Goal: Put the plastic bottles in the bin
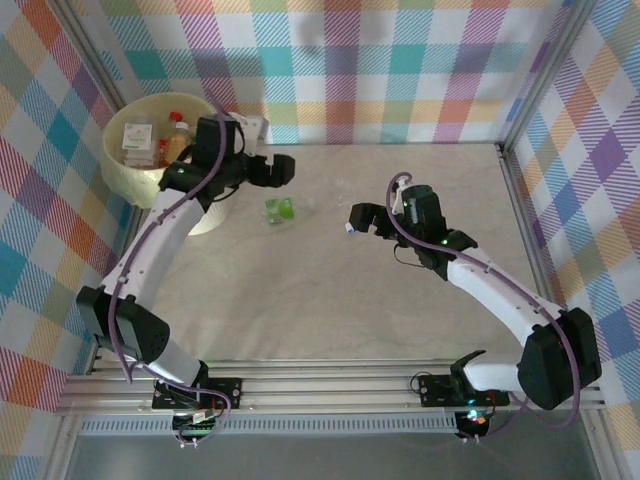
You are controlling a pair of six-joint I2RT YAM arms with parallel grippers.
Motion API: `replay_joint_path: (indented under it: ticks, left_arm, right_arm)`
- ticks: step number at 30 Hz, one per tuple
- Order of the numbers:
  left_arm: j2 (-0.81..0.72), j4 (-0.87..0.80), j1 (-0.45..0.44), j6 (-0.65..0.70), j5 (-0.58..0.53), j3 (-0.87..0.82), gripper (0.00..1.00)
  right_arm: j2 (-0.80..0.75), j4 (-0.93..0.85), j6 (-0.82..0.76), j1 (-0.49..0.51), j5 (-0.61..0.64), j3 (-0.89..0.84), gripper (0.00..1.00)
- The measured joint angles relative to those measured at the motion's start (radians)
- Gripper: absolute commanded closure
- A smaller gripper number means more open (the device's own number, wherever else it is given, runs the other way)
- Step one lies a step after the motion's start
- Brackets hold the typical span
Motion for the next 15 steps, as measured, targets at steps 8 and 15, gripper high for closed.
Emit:
replay_joint_path:
  ticks: [8,15]
  left_arm:
    - [0.173,-0.064,-0.038,0.170,0.066,0.013,0.00]
    - [0.343,-0.130,-0.081,0.293,-0.037,0.090,0.00]
  right_arm:
    - [0.002,-0.001,0.005,0.000,0.003,0.000,0.00]
    - [0.002,-0.016,0.004,0.000,0.002,0.001,0.00]
